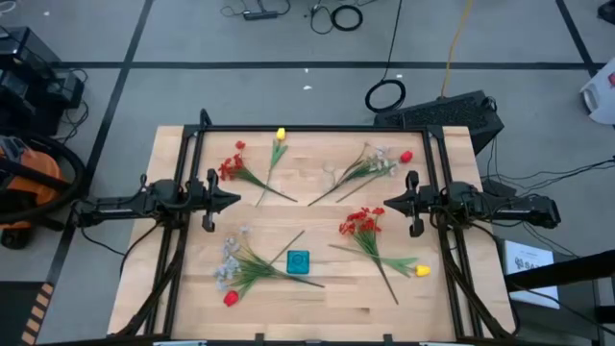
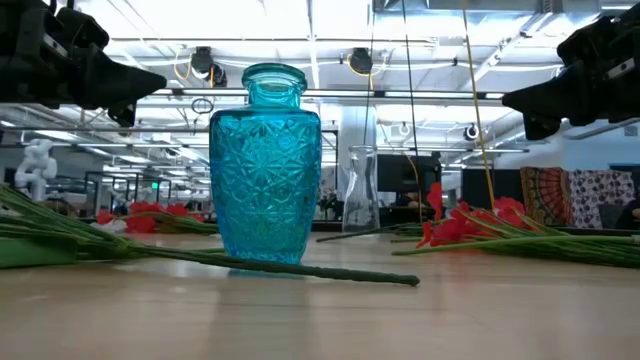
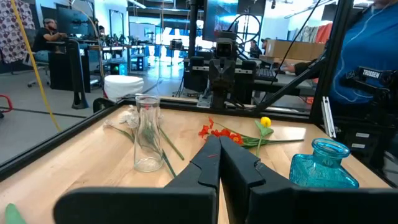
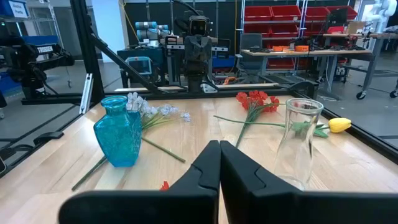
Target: Sort flowers into vase by color
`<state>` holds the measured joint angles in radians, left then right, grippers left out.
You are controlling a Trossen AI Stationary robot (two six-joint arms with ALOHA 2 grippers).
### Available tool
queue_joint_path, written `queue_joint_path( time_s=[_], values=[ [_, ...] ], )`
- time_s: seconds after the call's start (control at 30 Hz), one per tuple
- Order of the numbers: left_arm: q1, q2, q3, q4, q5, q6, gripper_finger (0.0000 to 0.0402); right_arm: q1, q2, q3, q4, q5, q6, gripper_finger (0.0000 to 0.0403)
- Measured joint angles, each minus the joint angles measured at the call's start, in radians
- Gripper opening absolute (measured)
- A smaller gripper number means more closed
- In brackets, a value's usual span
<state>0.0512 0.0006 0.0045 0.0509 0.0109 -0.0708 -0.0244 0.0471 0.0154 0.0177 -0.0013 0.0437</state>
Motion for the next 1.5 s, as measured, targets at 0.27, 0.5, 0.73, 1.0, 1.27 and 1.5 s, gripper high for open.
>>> queue_joint_path(
  time_s=[0.27, 0.5, 0.73, 1.0, 1.27, 1.5],
  values=[
    [0.000, 0.000, 0.000, 0.000, 0.000, 0.000, 0.0009, 0.000, 0.000, 0.000, 0.000, 0.000, 0.000, 0.0000],
    [0.000, 0.000, 0.000, 0.000, 0.000, 0.000, 0.0009, 0.000, 0.000, 0.000, 0.000, 0.000, 0.000, 0.0000],
    [0.000, 0.000, 0.000, 0.000, 0.000, 0.000, 0.0009, 0.000, 0.000, 0.000, 0.000, 0.000, 0.000, 0.0000],
    [0.000, 0.000, 0.000, 0.000, 0.000, 0.000, 0.0009, 0.000, 0.000, 0.000, 0.000, 0.000, 0.000, 0.0000],
    [0.000, 0.000, 0.000, 0.000, 0.000, 0.000, 0.0009, 0.000, 0.000, 0.000, 0.003, 0.000, 0.000, 0.0000],
    [0.000, 0.000, 0.000, 0.000, 0.000, 0.000, 0.0009, 0.000, 0.000, 0.000, 0.021, 0.000, -0.001, 0.0000]
  ],
)
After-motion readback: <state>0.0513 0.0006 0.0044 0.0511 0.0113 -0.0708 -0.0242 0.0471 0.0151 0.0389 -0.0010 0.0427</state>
